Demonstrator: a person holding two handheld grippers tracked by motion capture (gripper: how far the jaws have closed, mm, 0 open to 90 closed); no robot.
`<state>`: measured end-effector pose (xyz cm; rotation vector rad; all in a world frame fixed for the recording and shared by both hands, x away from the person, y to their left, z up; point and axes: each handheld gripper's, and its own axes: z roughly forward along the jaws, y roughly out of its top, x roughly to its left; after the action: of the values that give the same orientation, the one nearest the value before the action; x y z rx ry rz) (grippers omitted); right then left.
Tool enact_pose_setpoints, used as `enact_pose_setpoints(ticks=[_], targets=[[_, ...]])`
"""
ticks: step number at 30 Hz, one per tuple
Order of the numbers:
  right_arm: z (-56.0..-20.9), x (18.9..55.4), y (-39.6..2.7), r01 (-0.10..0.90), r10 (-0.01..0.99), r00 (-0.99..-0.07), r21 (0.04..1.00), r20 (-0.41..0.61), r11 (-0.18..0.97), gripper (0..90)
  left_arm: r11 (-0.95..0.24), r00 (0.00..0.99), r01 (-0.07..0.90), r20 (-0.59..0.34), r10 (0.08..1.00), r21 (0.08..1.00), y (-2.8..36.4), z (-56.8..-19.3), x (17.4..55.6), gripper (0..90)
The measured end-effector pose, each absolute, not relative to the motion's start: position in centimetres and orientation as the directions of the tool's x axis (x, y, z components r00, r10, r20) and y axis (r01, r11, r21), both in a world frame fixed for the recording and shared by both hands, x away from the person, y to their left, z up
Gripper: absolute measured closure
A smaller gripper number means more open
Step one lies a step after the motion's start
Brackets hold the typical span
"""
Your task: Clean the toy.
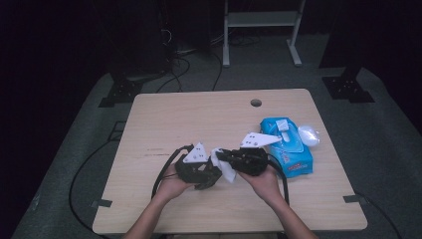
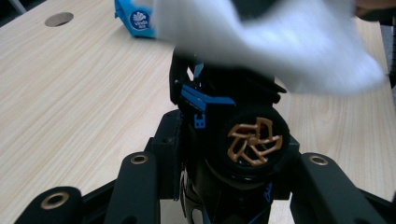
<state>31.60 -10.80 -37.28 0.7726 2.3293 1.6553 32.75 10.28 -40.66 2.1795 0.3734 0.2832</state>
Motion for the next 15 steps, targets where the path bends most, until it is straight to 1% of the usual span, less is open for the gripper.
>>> enact_pose_setpoints(ticks=[2,3,4,7,8,10,13,15], targets=[[-37.1,31.4,-10.3,0.302,0.487,-0.86,0.921,0.152,0.246,84.0,-0.561,0.931,0.157,0.068,0.36,0.813,10.3,-40.7,32.7,57.5],[-37.0,31.3,-10.3,0.292,0.493,-0.859,0.922,0.136,0.254,84.0,-0.56,0.931,0.161,0.064,0.36,0.813,10.4,-40.6,32.7,57.5],[-37.0,31.4,-10.5,0.279,0.506,-0.855,0.924,0.116,0.259,84.1,-0.557,0.928,0.163,0.065,0.367,0.814,10.5,-40.6,32.6,57.5],[-37.1,31.9,-11.7,0.28,0.586,-0.807,0.919,0.069,0.277,84.1,-0.542,0.926,0.17,0.055,0.373,0.823,10.9,-40.6,32.7,57.5],[-37.3,32.1,-12.0,0.301,0.596,-0.799,0.913,0.084,0.276,84.1,-0.537,0.927,0.173,0.049,0.373,0.826,11.0,-40.7,32.7,57.5],[-37.7,32.1,-12.0,0.325,0.58,-0.804,0.914,0.131,0.244,84.0,-0.543,0.926,0.176,0.05,0.375,0.821,10.8,-40.8,32.7,57.5],[-37.6,31.8,-11.5,0.304,0.552,-0.823,0.925,0.136,0.226,84.0,-0.518,0.925,0.174,0.041,0.377,0.838,11.1,-40.6,32.7,57.5],[-37.3,32.1,-11.6,0.324,0.529,-0.829,0.926,0.179,0.193,84.1,-0.504,0.923,0.175,0.038,0.383,0.846,11.3,-40.4,32.7,57.5]])
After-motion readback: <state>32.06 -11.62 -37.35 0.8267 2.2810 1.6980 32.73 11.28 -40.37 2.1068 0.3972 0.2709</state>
